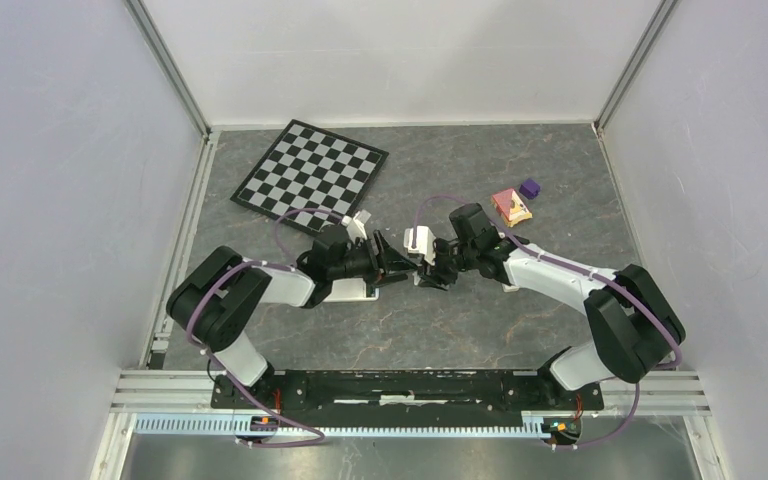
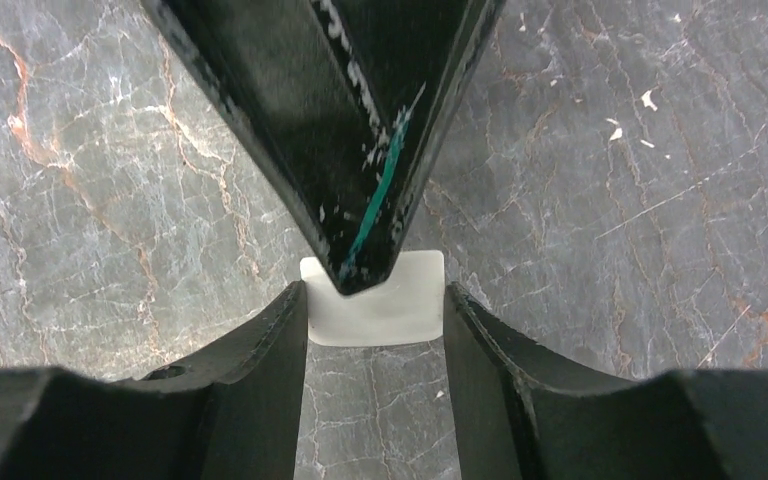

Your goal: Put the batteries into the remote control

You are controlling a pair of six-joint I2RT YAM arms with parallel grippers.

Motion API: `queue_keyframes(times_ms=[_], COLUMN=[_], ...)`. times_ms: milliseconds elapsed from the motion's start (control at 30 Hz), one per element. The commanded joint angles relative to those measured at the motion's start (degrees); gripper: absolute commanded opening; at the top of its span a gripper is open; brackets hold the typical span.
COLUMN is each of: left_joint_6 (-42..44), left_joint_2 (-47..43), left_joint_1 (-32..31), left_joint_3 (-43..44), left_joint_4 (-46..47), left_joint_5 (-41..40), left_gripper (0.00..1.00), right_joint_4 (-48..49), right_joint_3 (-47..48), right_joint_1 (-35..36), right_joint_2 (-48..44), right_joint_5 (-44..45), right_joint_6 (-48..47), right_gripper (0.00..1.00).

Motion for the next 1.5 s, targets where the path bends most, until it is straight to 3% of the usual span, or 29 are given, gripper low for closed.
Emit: queue_keyframes(times_ms=[0, 333, 600, 733, 900, 1033, 1233, 1367, 1467], left_joint_6=[-1.9, -1.3, -1.7, -1.9, -1.3, -0.6, -1.0, -2.8, -6.0], left_joint_2=[1.6, 3.3, 3.7, 3.8, 3.7, 3.6, 1.3, -2.6, -6.8], left_joint_1=[-0.7, -1.1, -1.1, -1.1, -1.1, -0.9, 0.1, 2.0, 3.2], left_joint_3=[3.0, 4.8, 4.8, 4.7, 4.6, 4.4, 4.0, 3.2, 2.8], left_joint_4=[2.5, 1.2, 2.0, 2.6, 2.0, 0.6, 0.1, -0.4, -0.4], left_joint_5=[2.1, 3.5, 5.0, 5.2, 4.1, 2.3, -0.2, -1.8, -3.3], left_gripper=[0.63, 0.46, 0.23, 0.02, 0.02, 0.02, 0.02, 0.02, 0.02], right_joint_4=[4.4, 4.4, 5.0, 4.9, 4.1, 1.9, 5.8, 7.0, 20.1], right_joint_3=[0.8, 2.2, 2.2, 2.1, 1.9, 3.2, 2.9, 2.8, -6.0], right_joint_1=[-0.2, -0.2, -0.2, -0.3, -0.6, -1.9, -5.8, -9.0, -10.2], right_joint_2=[-1.5, -0.7, -0.6, -0.4, -1.0, -2.1, -7.4, -10.1, -14.8], right_joint_5=[-2.8, -4.4, -5.1, -4.5, -2.7, -3.4, 0.3, 3.5, 2.5], right_joint_6=[1.5, 2.1, 2.4, 2.9, 3.8, 7.2, 25.5, 47.6, 70.6], right_gripper=[0.53, 0.52, 0.53, 0.54, 0.73, 0.95, 0.98, 0.98, 0.98])
